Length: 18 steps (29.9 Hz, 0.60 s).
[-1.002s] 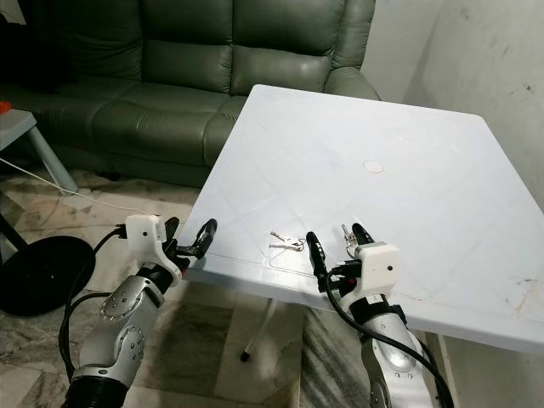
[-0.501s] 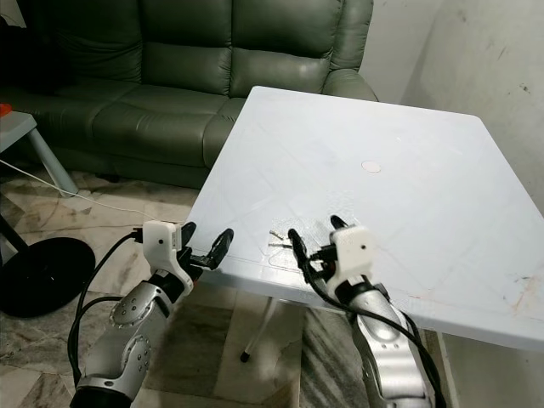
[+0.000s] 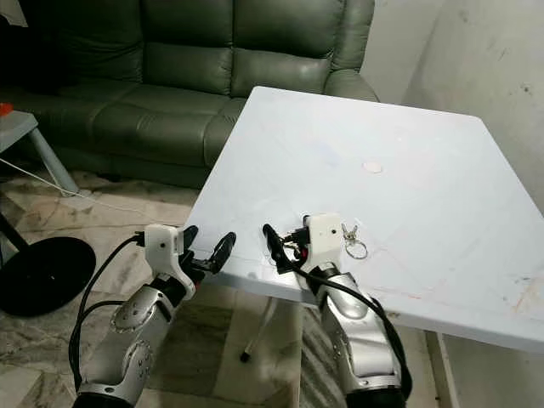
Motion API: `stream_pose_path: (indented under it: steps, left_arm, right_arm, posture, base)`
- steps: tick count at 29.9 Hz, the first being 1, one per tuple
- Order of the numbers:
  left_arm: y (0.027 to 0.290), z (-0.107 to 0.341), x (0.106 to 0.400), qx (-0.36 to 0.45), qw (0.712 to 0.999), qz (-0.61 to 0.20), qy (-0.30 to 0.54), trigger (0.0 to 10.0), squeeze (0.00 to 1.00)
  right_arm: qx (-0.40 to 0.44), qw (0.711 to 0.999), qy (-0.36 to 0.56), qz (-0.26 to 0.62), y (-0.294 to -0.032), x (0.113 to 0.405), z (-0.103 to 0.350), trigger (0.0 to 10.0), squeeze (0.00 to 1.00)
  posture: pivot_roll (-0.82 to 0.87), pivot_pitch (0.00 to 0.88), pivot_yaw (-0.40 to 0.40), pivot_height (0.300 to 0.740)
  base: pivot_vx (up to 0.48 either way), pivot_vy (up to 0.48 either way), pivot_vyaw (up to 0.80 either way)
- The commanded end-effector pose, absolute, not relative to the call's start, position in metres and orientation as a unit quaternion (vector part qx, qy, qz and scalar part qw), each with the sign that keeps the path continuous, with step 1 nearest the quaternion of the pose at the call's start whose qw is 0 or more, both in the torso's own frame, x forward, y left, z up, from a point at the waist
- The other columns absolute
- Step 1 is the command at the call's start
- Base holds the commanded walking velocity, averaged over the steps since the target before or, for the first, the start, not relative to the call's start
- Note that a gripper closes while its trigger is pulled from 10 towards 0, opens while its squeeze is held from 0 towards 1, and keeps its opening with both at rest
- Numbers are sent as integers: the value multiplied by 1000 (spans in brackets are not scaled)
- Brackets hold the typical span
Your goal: Hang keys on a hook
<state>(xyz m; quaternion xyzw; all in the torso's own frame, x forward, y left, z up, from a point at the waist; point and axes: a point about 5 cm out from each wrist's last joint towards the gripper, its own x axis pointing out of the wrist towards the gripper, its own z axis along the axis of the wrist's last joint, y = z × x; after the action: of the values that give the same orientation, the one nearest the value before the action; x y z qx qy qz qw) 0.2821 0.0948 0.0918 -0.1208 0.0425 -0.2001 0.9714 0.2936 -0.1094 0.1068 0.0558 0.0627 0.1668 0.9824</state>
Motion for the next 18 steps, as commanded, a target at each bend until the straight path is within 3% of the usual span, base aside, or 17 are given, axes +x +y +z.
stream_pose_path:
  steps: [1, 18]
  left_arm:
    - [93, 95, 281, -119, 972, -199, 38, 10000, 0]
    - [92, 97, 282, -128, 972, -194, 40, 10000, 0]
  right_arm:
    - [47, 985, 77, 148, -110, 296, 105, 10000, 0]
    - [42, 990, 106, 87, -100, 313, 102, 10000, 0]
  posture:
    - [-3, 9, -81, 740]
    - [-4, 21, -83, 740]
  base:
    - [0, 0, 0]
    - [0, 0, 0]
